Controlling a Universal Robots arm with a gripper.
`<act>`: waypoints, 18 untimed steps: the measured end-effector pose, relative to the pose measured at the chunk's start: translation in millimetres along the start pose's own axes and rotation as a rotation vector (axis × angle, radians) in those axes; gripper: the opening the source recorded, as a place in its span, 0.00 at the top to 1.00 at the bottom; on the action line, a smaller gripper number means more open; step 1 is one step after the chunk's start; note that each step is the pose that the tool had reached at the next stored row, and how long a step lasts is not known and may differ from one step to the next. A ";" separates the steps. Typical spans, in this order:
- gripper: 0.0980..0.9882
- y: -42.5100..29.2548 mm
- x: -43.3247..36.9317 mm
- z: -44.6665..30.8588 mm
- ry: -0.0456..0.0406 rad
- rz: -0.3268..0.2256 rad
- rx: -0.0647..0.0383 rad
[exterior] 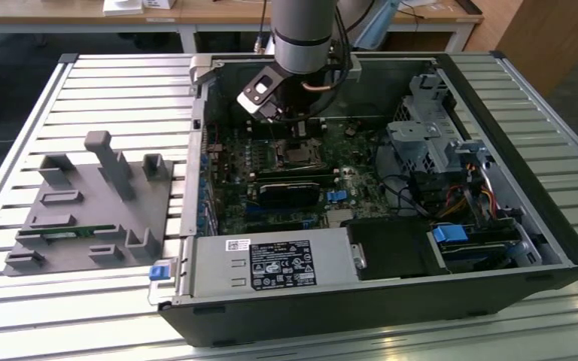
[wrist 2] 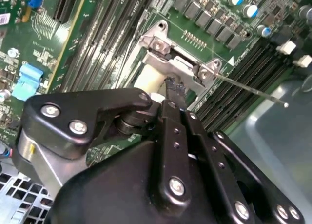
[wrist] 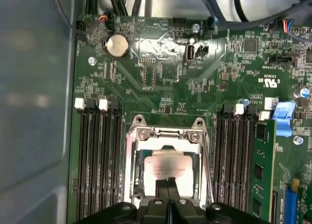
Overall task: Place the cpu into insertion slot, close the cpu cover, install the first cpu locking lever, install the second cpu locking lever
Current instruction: 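Close the cpu cover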
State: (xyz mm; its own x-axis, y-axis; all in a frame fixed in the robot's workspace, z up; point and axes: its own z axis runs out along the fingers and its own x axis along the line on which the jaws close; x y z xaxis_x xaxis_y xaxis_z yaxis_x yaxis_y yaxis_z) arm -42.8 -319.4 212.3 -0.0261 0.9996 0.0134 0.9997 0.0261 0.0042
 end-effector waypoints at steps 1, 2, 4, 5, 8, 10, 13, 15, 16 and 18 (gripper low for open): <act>0.99 -1.4 0.1 0.6 0.0001 0.000 0.000; 0.99 -2.6 0.1 1.4 0.0002 0.000 -0.001; 0.99 -4.4 0.1 3.3 0.0001 0.000 -0.001; 0.99 -4.9 0.1 4.3 0.0000 0.000 -0.001; 0.99 -5.0 0.1 7.4 -0.0003 0.000 -0.001; 0.99 -5.1 0.1 8.8 -0.0004 0.000 -0.001; 0.99 -5.1 0.1 10.5 -0.0005 0.000 -0.001; 0.99 -5.1 0.0 11.7 -0.0009 0.000 0.000; 0.99 -5.1 -0.1 12.2 -0.0012 0.000 0.000; 0.99 -4.3 -0.1 12.6 -0.0011 0.000 0.000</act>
State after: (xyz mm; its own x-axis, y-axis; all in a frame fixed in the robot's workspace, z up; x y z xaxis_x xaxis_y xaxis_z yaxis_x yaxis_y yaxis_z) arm -47.1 -319.4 199.6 -0.0261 0.9996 0.0123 0.9997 0.0261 0.0043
